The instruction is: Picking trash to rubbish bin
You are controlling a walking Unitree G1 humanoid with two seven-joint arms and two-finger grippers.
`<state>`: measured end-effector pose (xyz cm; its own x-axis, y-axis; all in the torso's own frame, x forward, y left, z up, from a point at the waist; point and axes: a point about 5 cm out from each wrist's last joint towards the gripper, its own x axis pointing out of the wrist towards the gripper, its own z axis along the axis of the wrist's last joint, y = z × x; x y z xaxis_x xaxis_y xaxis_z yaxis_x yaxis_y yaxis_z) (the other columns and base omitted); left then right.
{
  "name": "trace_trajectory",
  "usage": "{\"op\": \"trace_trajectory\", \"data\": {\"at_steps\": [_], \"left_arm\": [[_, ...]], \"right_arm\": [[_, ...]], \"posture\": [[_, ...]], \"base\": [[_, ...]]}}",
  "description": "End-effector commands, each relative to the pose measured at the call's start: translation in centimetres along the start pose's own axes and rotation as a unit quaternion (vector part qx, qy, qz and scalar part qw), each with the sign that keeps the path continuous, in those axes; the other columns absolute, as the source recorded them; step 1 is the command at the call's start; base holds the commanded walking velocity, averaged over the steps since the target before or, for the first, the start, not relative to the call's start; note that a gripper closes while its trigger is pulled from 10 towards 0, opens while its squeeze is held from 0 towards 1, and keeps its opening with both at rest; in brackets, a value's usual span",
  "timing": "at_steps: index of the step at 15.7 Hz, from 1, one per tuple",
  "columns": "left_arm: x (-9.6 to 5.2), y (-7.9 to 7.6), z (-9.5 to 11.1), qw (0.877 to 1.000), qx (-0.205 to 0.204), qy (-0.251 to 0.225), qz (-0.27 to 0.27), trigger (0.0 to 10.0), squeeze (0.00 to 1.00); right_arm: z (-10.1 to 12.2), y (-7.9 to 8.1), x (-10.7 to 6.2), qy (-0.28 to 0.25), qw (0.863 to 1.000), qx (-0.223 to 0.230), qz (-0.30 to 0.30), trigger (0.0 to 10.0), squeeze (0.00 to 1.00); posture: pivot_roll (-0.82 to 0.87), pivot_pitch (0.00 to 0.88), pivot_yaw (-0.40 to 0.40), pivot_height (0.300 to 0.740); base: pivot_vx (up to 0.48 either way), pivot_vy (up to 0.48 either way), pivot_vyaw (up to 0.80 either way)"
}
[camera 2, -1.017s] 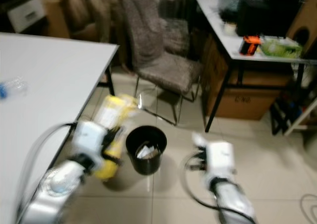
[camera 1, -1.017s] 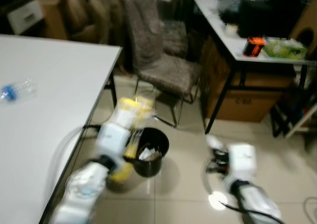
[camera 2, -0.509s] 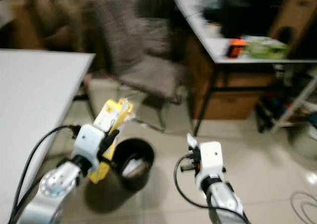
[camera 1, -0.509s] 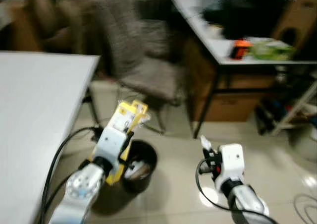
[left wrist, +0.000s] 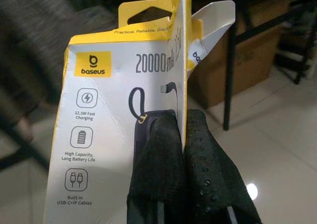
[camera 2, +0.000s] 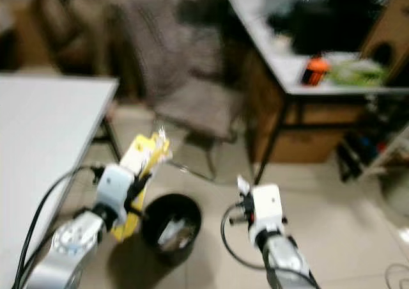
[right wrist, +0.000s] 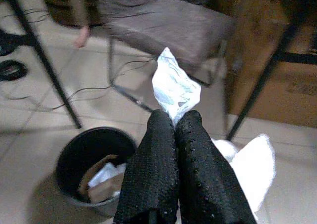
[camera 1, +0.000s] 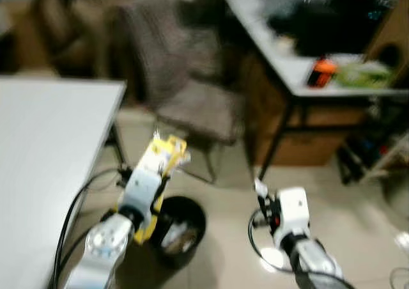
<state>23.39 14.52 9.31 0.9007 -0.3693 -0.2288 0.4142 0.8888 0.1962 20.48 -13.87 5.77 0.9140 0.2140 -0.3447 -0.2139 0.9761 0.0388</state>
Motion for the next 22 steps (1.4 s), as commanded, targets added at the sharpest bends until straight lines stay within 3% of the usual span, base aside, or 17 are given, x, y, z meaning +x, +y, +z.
{"op": "trace_trajectory", "data": {"at_steps": [1, 5, 6, 10, 13, 15, 18, 22], "left_arm": [[0.1, -0.6, 0.2, 1.000, 0.003, -0.007, -0.009, 10.0, 0.00], [0.1, -0.4, 0.0, 1.000, 0.007, -0.002, -0.006, 10.0, 0.00], [0.2, -0.3, -0.1, 1.000, -0.003, -0.003, -0.001, 10.0, 0.00], [0.2, 0.5, -2.1, 0.998, 0.027, 0.055, 0.011, 10.0, 0.00], [1.0, 0.8, -2.3, 0.998, 0.033, 0.056, 0.012, 10.0, 0.00], [2.7, 0.9, -2.4, 0.998, 0.035, 0.057, 0.005, 10.0, 0.00], [4.1, 0.8, -2.6, 0.998, 0.029, 0.058, -0.005, 10.0, 0.00], [7.2, 0.8, -2.9, 0.998, 0.028, 0.063, -0.001, 10.0, 0.00]], "right_arm": [[-0.1, -0.7, 0.0, 0.003, 1.000, -0.005, -0.012, 10.0, 0.00], [-0.2, -0.6, 0.0, 0.004, 1.000, -0.010, -0.011, 10.0, 0.00], [-0.2, -0.7, 0.1, 0.006, 1.000, -0.012, -0.011, 10.0, 0.00], [-0.5, -0.7, 0.1, 0.009, 1.000, -0.021, -0.007, 10.0, 0.00], [-0.4, -0.7, 0.3, 0.010, 1.000, -0.029, -0.002, 10.0, 0.00], [-0.7, -0.9, 0.2, 0.018, 0.999, -0.039, 0.000, 10.0, 0.00], [-0.6, -1.1, 0.1, 0.021, 0.999, -0.046, -0.001, 10.0, 0.00], [-0.5, -1.4, -0.5, 0.026, 0.997, -0.067, 0.014, 10.0, 0.00]], "posture": [[-0.06, 0.038, -0.045, 0.740], [-0.07, 0.039, -0.042, 0.740], [-0.07, 0.040, -0.042, 0.740], [-0.07, 0.040, -0.040, 0.740], [-0.08, 0.035, -0.036, 0.740], [-0.09, 0.027, -0.033, 0.740], [-0.11, 0.031, -0.028, 0.740], [-0.14, 0.075, -0.026, 0.740]], "base": [[0.382, 0.000, 0.00], [0.373, 0.000, 0.00], [0.000, 0.000, 0.00], [0.000, 0.000, 0.00], [0.000, 0.000, 0.00], [0.000, 0.000, 0.00], [0.000, 0.000, 0.00], [0.000, 0.000, 0.00]]}}
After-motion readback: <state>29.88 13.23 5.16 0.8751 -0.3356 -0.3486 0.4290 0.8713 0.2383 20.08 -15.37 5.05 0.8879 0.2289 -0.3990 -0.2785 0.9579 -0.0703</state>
